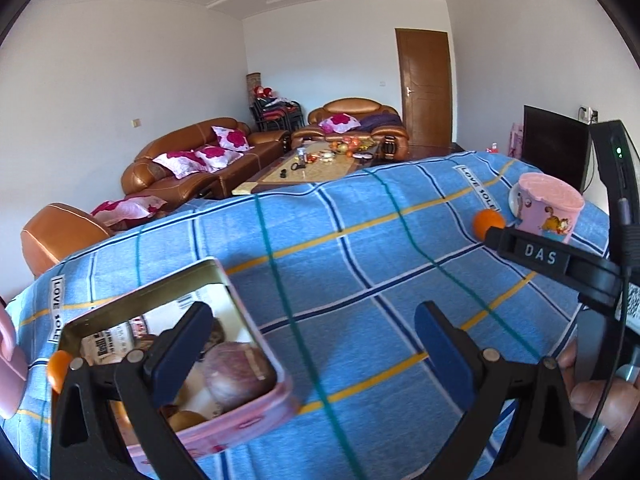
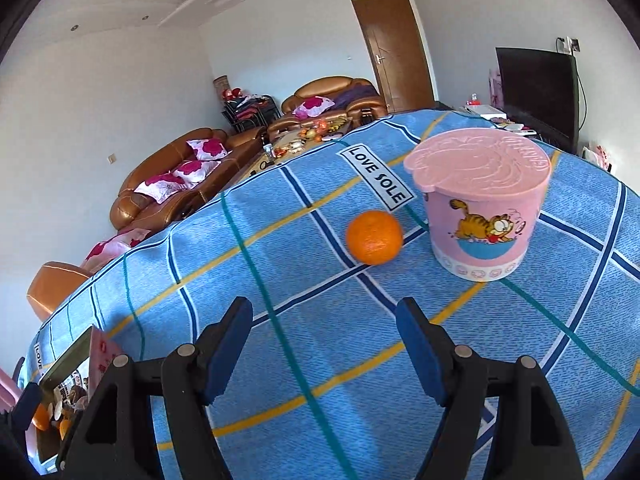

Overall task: Organize fruits
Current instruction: 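Move the open right tool from the tin toward the loose orange, then close the right tool around the orange on the bed cover, then carry the orange in the right tool over the tin box, then lower the orange into the tin and open the right tool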

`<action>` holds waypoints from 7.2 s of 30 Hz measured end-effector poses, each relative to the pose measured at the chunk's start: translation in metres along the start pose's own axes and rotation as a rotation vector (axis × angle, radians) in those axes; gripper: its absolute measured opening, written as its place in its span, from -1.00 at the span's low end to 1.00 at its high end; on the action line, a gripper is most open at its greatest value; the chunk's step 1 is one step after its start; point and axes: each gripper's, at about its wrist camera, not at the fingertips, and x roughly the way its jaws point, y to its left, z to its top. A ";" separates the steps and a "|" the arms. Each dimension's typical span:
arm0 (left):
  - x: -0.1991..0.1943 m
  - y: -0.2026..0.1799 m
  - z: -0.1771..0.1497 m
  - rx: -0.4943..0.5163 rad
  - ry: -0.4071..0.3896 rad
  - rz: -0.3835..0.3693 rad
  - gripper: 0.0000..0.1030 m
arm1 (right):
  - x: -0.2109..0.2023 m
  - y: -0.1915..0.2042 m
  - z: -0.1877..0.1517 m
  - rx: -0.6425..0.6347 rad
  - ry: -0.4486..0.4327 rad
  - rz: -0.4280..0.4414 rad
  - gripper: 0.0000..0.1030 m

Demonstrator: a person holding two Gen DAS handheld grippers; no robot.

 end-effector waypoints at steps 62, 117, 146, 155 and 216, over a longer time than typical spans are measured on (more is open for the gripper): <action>0.076 -0.024 0.026 -0.140 0.300 -0.337 0.51 | 0.012 0.003 -0.019 -0.477 0.311 0.327 -0.06; -0.032 0.085 0.013 -0.225 0.241 -0.346 -0.18 | -0.062 0.164 -0.063 -0.677 0.187 0.541 -0.07; -0.017 0.173 -0.007 -0.317 0.243 -0.261 -0.18 | -0.052 0.261 -0.104 -0.717 0.219 0.617 -0.07; 0.004 0.174 0.009 -0.307 0.247 -0.266 -0.18 | -0.034 0.263 -0.089 -0.684 0.213 0.592 -0.07; 0.040 0.153 -0.016 -0.188 0.383 -0.035 0.47 | -0.032 0.240 -0.108 -0.766 0.127 0.457 0.43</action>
